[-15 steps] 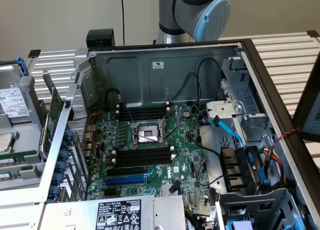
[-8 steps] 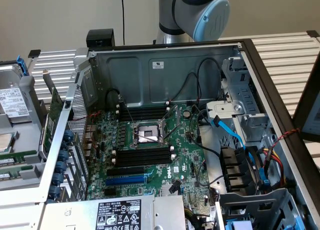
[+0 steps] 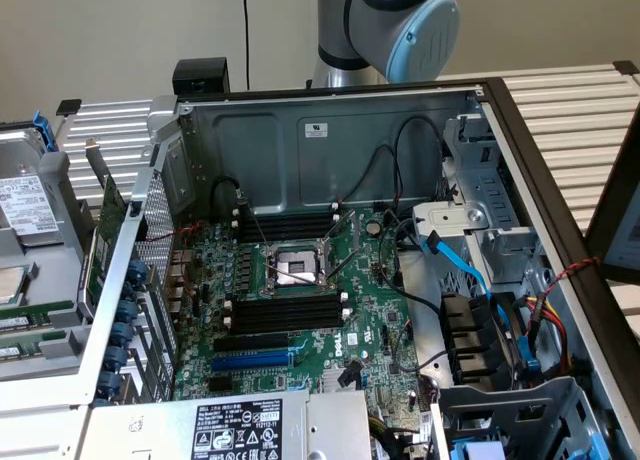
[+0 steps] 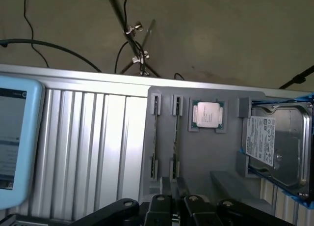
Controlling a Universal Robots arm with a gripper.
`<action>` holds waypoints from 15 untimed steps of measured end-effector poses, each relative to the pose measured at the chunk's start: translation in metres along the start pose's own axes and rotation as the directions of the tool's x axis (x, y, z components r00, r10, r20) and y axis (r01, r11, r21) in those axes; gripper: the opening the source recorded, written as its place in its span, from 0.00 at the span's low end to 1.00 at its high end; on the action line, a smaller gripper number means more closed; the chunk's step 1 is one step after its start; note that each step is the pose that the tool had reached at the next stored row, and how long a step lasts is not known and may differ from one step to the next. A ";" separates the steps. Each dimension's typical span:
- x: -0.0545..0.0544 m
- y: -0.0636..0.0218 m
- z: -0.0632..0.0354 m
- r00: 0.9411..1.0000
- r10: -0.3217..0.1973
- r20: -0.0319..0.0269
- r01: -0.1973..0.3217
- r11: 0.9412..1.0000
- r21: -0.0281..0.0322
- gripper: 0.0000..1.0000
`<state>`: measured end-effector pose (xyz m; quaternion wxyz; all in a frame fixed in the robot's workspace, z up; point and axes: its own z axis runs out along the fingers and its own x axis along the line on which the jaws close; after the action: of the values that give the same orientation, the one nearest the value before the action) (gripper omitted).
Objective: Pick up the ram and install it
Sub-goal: 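Pick up the ram and move it above insertion slot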
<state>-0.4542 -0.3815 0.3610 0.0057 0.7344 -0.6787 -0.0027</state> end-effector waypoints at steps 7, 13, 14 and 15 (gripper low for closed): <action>0.000 -0.0001 0.0103 1.000 -0.002 0.000 0.002 1.000 0.000 0.42; 0.000 0.0004 0.0213 1.000 -0.001 -0.001 0.001 1.000 0.000 0.42; 0.000 0.0004 0.0226 1.000 0.001 -0.003 -0.001 1.000 0.000 0.42; 0.000 0.0005 0.0236 1.000 0.003 -0.005 -0.003 1.000 0.001 0.42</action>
<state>-0.4550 -0.3819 0.3374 0.0072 0.7333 -0.6798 -0.0006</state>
